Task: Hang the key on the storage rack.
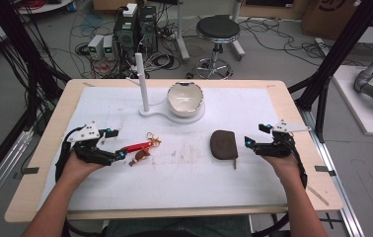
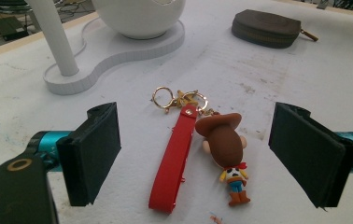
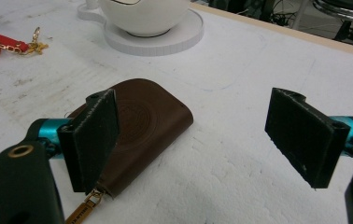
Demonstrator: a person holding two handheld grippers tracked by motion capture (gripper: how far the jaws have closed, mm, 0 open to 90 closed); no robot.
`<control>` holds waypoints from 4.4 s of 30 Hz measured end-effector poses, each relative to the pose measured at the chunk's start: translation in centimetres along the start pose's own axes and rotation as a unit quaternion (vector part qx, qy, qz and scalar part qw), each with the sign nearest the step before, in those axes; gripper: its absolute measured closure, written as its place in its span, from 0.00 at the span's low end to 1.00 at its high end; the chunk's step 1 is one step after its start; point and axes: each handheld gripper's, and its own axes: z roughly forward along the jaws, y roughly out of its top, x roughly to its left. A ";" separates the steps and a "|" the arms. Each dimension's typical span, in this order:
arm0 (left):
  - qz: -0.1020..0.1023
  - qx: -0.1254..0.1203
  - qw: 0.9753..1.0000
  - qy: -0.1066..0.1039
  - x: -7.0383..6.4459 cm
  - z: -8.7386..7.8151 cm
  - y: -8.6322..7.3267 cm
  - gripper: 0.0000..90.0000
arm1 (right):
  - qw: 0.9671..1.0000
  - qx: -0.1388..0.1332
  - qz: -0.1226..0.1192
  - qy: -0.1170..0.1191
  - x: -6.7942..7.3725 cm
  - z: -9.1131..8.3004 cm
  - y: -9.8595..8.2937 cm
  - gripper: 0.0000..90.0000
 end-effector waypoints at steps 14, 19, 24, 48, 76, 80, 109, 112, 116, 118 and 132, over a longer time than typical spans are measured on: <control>0.003 0.005 1.000 -0.008 -0.2 0.3 0.0 0.18 | 1.000 0.012 -0.011 0.000 0.4 0.4 0.0 0.20; 0.006 0.011 1.000 -0.017 -0.5 0.6 0.1 0.18 | 1.000 0.013 -0.009 0.000 0.4 0.3 0.0 0.20; 0.010 0.017 1.000 -0.024 -0.7 1.3 0.2 0.18 | 1.000 0.013 -0.010 -0.001 0.4 0.2 0.0 0.20; 0.052 0.116 0.989 -0.069 -1.6 6.7 -0.4 0.19 | 1.000 0.016 -0.013 0.002 0.8 -0.4 -0.8 0.20; 0.105 0.141 0.981 -0.081 -2.3 7.7 -0.1 0.53 | 1.000 0.022 -0.020 0.008 1.2 -0.1 -0.9 0.20; 0.098 0.132 0.983 -0.080 -2.1 7.3 0.3 0.54 | 1.000 0.022 -0.018 0.008 1.3 -0.2 -0.9 0.20; 0.034 -0.009 0.995 -0.094 -0.9 3.1 7.5 0.54 | 0.999 0.025 -0.021 0.017 1.4 0.6 -0.8 0.20; 0.041 -0.009 0.995 -0.086 -0.4 2.6 8.8 0.54 | 0.999 0.025 -0.021 0.018 1.3 0.6 -0.8 0.20; 0.042 -0.011 0.996 -0.083 -0.2 2.4 9.5 0.54 | 0.999 0.025 -0.021 0.017 1.3 0.5 -0.8 0.20; 0.043 -0.015 0.996 -0.081 0.0 2.2 10.0 0.54 | 0.999 0.025 -0.019 0.017 1.4 0.5 -0.8 0.20; 0.036 -0.015 0.996 -0.077 1.4 1.9 11.9 0.54 | 0.999 0.025 -0.019 0.020 1.4 0.6 -0.8 0.20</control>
